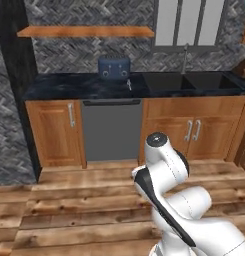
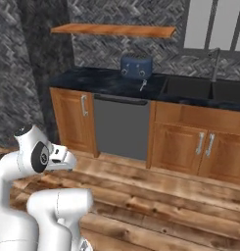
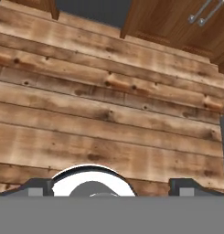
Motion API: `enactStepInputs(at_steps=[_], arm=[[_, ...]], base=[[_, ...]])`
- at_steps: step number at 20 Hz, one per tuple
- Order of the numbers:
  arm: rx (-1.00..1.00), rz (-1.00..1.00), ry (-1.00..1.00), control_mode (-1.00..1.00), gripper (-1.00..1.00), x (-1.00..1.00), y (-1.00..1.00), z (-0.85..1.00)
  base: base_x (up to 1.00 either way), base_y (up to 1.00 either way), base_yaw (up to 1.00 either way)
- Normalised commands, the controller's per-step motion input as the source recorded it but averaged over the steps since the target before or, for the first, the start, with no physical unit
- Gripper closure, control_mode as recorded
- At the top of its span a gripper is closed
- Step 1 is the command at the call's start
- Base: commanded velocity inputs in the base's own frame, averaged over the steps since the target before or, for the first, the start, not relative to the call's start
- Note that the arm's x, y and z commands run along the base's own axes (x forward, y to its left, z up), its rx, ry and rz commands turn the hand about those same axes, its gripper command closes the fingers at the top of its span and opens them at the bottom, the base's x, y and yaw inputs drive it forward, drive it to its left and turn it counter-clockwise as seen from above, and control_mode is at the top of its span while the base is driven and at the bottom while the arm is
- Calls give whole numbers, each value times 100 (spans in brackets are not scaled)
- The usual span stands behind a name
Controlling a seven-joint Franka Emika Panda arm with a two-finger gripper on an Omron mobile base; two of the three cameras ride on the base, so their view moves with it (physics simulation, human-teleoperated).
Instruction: Organize the utensils by type. Pick up the wooden spoons from the counter and place them in the open cabinet. Then pick up the metallic utensils from the counter and place them in the open drawer.
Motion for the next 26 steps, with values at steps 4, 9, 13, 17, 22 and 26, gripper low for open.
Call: enactStepInputs(at_steps=[4,9,13,17,22,26], arm=[[0,0,0,100,-100,0,0,0],[0,0,0,100,-100,0,0,0],[0,0,0,100,-100,0,0,0],[0,0,0,100,-100,0,0,0],[0,0,0,100,-100,0,0,0],[0,0,0,100,-100,0,0,0]], base=[[100,-39,0],[100,-38,0],[100,-38,0],[100,-38,0],[100,-38,0],[100,-31,0]])
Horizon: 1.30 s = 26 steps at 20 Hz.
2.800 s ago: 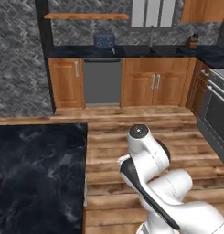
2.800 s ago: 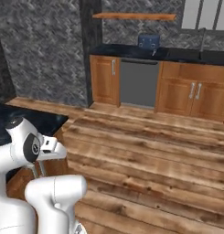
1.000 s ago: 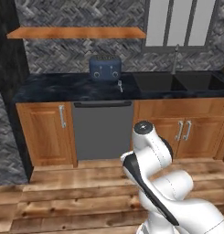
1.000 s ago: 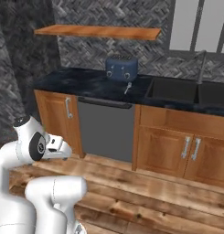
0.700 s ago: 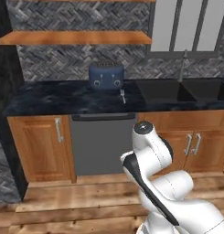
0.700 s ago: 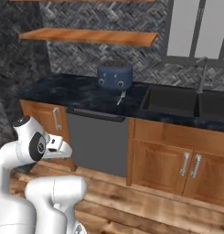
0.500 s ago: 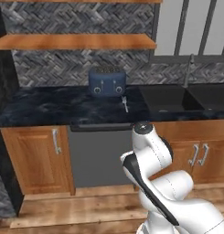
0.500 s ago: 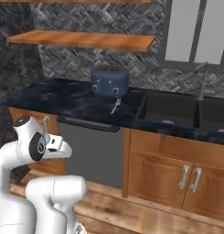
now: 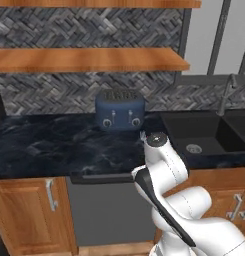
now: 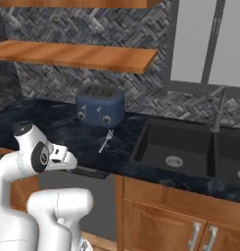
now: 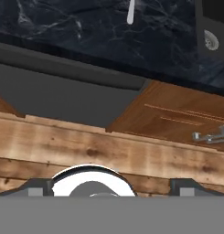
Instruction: Organize the utensils by type. Pick up the wooden spoons from the counter and place them in the open cabinet. Then pick up the metallic utensils from the counter and place them in the open drawer.
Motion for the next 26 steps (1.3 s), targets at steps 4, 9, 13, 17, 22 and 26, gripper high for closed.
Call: enactStepInputs(at_steps=[4,9,13,17,22,26], arm=[[0,0,0,100,-100,0,0,0],[0,0,0,100,-100,0,0,0],[0,1,0,-100,-100,-1,0,0],[7,0,0,-100,-100,44,-30,-8],[14,-2,3,-100,-100,96,-34,-22],[16,0,5,-100,-100,96,-34,-14]], base=[[98,-18,0],[42,-6,0],[0,0,0],[0,0,0],[0,0,0],[0,0,0]])
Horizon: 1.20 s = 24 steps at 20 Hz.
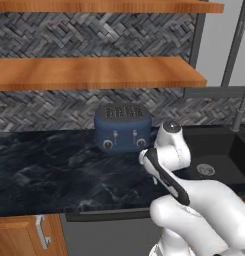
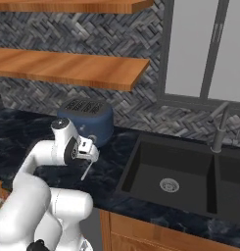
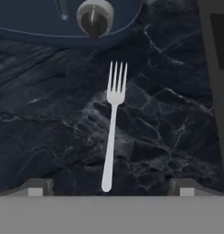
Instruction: Organize the utensils by type. Pick up the wooden spoons from the counter and place them in the open cabinet. Then pick up the metallic utensils from the counter and place them in the open drawer.
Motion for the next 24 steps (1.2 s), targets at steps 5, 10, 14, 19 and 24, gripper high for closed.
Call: enactStepInputs(at_steps=[5,10,14,19,24], arm=[[8,0,14,-100,-100,43,-12,-18],[1,0,16,-100,-100,5,-2,-46],[0,-2,11,-100,-100,29,8,-41],[0,0,0,-100,-100,32,2,-57],[0,0,0,-100,-100,47,0,-56]], base=[[0,0,0],[0,0,0],[0,0,0],[0,0,0],[0,0,0]])
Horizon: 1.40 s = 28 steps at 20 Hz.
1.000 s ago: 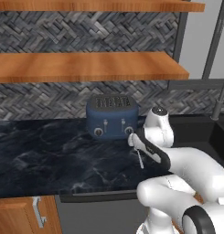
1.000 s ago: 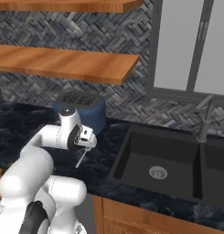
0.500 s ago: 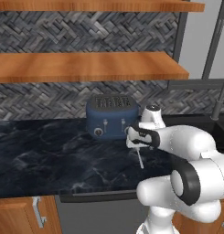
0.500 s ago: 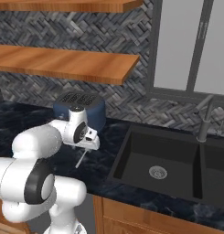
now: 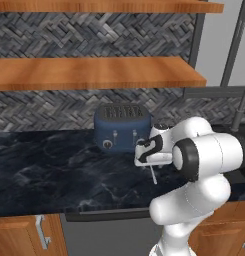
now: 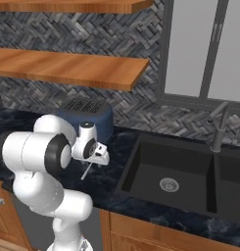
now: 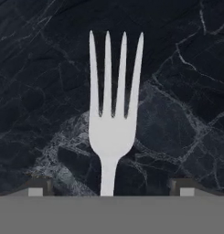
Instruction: Organize the utensils by type. Pick up the wooden spoons from the counter and place them in the open cabinet. Then pick up the metallic utensils from the counter and place them in the open drawer.
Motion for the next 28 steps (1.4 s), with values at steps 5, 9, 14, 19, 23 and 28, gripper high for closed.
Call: enactStepInputs(at_steps=[5,9,14,19,23,28], arm=[[0,0,0,-100,-100,28,5,-42],[0,0,0,-100,-100,7,6,-37],[-3,0,0,-100,-100,-15,1,-49],[-1,0,-3,-100,-100,-27,0,-46],[0,0,-2,-100,-100,-29,0,-39],[0,0,-3,-100,-100,-43,0,-35]], base=[[0,0,0],[0,0,0],[0,0,0],[0,0,0],[0,0,0],[0,0,0]])
